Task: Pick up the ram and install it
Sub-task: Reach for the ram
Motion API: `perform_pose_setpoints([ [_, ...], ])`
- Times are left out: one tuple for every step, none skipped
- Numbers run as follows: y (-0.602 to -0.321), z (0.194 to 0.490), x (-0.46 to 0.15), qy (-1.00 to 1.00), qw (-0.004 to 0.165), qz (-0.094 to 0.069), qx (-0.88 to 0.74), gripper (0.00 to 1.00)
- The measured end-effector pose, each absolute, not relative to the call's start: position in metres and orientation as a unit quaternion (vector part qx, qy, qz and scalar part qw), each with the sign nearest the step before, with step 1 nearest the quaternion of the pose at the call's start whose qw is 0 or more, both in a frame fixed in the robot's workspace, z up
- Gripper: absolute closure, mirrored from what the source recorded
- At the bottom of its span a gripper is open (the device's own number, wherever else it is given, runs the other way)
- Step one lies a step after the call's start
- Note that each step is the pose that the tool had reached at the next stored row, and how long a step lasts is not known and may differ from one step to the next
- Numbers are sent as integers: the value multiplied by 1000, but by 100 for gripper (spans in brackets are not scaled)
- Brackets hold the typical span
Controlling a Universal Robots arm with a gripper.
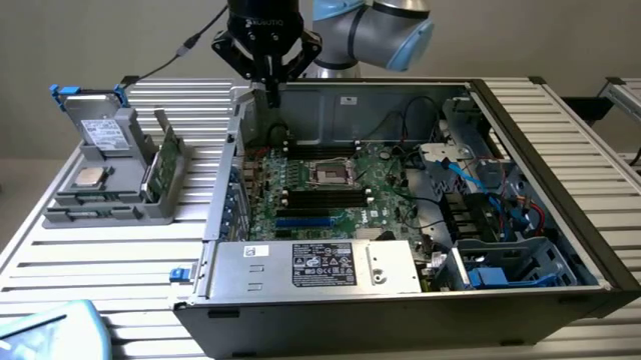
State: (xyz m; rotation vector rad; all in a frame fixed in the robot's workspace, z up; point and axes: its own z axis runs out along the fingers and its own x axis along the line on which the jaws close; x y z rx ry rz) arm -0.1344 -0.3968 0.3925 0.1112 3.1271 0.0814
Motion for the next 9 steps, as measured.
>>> perform_pose_setpoints([
  [-396, 392, -138, 999, 4, 26, 36, 89],
  [-396, 392, -142, 999, 3, 27, 36, 89],
  [-395, 392, -146, 999, 2, 27, 36, 89],
  [-394, 392, -151, 999, 1, 27, 36, 89],
  [-394, 392, -155, 999, 0, 27, 36, 89],
  [-394, 392, -159, 999, 0, 28, 36, 89],
  [-393, 392, -164, 999, -2, 28, 36, 89],
  [-393, 392, -168, 999, -2, 29, 36, 89],
  [-393, 391, -173, 999, -3, 29, 36, 89],
])
